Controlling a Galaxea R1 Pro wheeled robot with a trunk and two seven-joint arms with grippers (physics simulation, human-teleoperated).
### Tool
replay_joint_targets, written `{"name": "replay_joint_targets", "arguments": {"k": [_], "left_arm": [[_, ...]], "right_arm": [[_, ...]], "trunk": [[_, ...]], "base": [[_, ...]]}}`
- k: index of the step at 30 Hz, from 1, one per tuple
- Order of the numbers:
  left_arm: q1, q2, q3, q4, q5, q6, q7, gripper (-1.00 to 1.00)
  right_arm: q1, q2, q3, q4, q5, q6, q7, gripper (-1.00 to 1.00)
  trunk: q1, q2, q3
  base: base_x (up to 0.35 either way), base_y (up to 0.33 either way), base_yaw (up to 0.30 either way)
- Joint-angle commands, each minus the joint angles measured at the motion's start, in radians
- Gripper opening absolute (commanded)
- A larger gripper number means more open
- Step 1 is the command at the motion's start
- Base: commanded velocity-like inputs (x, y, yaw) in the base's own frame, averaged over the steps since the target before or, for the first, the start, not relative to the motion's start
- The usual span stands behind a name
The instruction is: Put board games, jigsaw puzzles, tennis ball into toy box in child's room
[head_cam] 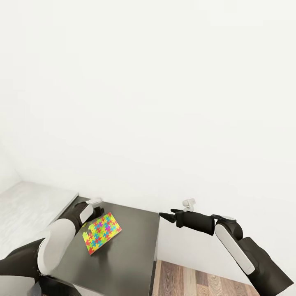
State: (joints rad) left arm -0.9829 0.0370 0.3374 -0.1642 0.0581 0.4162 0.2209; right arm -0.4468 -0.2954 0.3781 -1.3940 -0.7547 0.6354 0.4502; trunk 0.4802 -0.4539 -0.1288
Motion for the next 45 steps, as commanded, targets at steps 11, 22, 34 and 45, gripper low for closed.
{"name": "replay_joint_targets", "arguments": {"k": [11,22,34,45], "left_arm": [[-0.019,0.001,-0.001,-0.05,0.006,0.011,0.005,1.0],[-0.021,0.001,-0.001,-0.084,0.006,0.01,0.007,1.0],[-0.021,0.0,-0.001,-0.085,0.008,-0.001,0.007,1.0],[-0.02,-0.002,0.004,-0.085,0.013,-0.002,0.008,1.0]], "right_arm": [[-0.001,-0.002,-0.001,0.0,-0.005,0.004,0.001,1.0],[-0.001,-0.002,-0.002,0.008,-0.005,0.004,0.0,1.0],[-0.001,-0.002,-0.004,0.009,-0.005,0.004,-0.001,1.0],[-0.001,-0.001,-0.004,0.01,-0.004,0.004,-0.002,1.0]], "trunk": [[0.001,-0.002,-0.019],[0.001,-0.002,-0.035],[0.001,-0.002,-0.052],[0.001,-0.002,-0.068]], "base": [[0.0,0.0,0.0],[0.0,0.0,0.0],[0.0,0.0,0.0],[0.0,0.0,0.0]]}}
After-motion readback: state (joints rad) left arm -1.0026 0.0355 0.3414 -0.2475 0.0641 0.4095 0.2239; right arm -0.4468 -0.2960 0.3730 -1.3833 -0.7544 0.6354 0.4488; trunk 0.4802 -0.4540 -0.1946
